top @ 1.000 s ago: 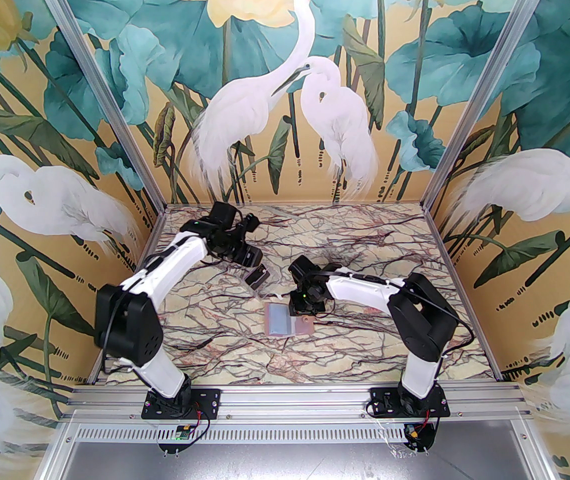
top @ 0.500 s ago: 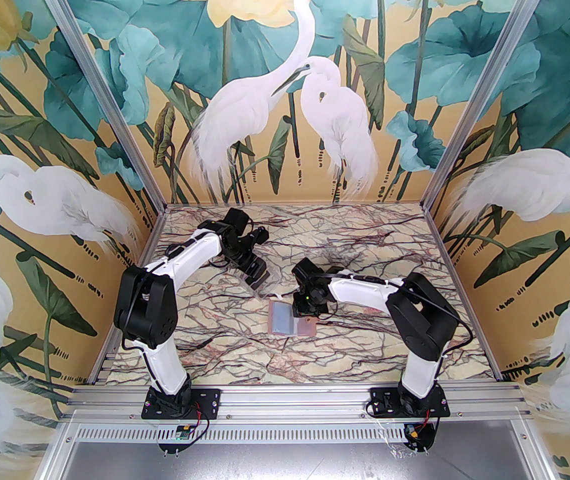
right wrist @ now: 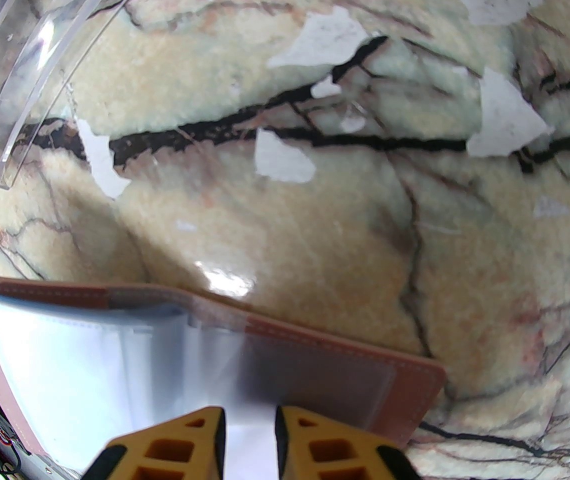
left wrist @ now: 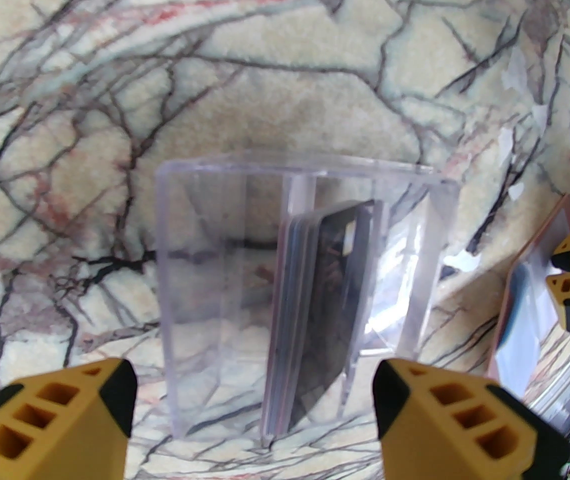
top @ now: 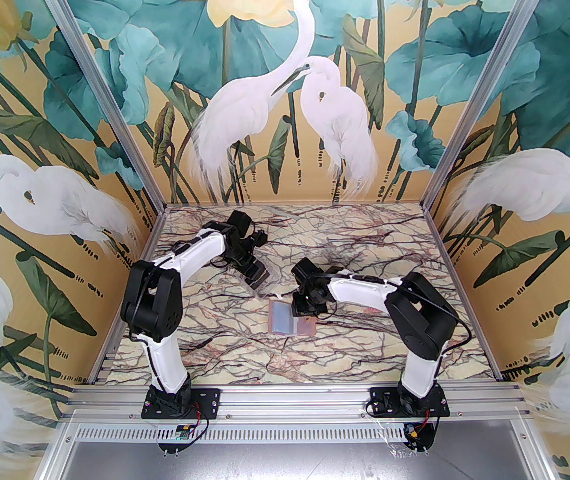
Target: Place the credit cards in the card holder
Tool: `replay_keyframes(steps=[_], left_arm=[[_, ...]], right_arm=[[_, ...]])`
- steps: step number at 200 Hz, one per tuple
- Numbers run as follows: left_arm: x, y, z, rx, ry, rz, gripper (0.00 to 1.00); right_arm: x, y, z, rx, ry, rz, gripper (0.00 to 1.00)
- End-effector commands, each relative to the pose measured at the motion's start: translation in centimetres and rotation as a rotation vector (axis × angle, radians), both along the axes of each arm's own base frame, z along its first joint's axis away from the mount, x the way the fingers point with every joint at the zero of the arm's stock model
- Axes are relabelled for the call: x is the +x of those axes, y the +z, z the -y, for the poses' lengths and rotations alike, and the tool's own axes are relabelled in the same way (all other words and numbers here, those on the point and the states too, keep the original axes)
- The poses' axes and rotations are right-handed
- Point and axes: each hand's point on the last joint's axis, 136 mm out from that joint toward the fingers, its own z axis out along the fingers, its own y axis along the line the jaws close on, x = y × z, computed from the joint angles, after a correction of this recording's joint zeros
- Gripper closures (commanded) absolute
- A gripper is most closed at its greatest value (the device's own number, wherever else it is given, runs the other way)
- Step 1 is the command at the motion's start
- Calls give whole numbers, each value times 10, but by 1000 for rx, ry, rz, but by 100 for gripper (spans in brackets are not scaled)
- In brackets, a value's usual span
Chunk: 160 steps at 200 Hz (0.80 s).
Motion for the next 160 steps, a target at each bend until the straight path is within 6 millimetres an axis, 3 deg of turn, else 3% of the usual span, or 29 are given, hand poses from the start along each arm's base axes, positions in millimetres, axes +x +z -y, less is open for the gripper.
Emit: replay_keyframes(steps=[1, 160], left_arm=[[3, -1, 1, 18, -22, -4, 16], [11, -16, 0, 49, -6, -22, 27]], right_arm=[[0, -14, 6, -31, 15, -4, 74], [-1, -16, 6, -35, 16, -14, 74]])
